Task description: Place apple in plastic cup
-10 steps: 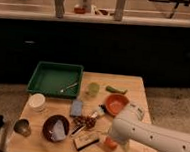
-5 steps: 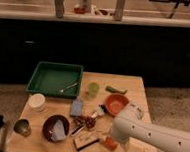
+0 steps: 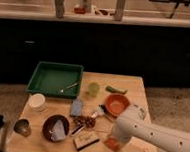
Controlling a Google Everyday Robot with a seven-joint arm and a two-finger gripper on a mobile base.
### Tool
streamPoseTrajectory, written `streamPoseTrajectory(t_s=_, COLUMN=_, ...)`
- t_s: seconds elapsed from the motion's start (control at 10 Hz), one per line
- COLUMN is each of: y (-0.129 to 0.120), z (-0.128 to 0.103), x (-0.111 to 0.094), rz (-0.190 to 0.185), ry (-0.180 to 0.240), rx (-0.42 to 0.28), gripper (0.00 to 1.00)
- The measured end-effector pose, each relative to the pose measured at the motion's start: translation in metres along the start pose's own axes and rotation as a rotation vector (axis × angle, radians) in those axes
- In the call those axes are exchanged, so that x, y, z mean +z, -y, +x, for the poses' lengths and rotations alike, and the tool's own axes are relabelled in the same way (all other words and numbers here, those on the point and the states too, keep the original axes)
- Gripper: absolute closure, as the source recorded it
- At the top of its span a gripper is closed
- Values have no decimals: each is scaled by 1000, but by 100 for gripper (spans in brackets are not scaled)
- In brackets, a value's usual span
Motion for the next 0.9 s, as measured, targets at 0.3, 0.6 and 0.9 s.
streamPoseTrajectory(t_s=0.3, y=-1, z=4, x=-8, rz=6, ry=-7, rx=-23, gripper=99)
streamPoseTrajectory(t_s=0.6, y=2, z=5, x=-27, rz=17, ry=-25, rx=-38, gripper=100)
streamPoseTrajectory(t_s=0.9, y=1, z=11, x=-49, rz=29, ry=-52, rx=-32, gripper=100)
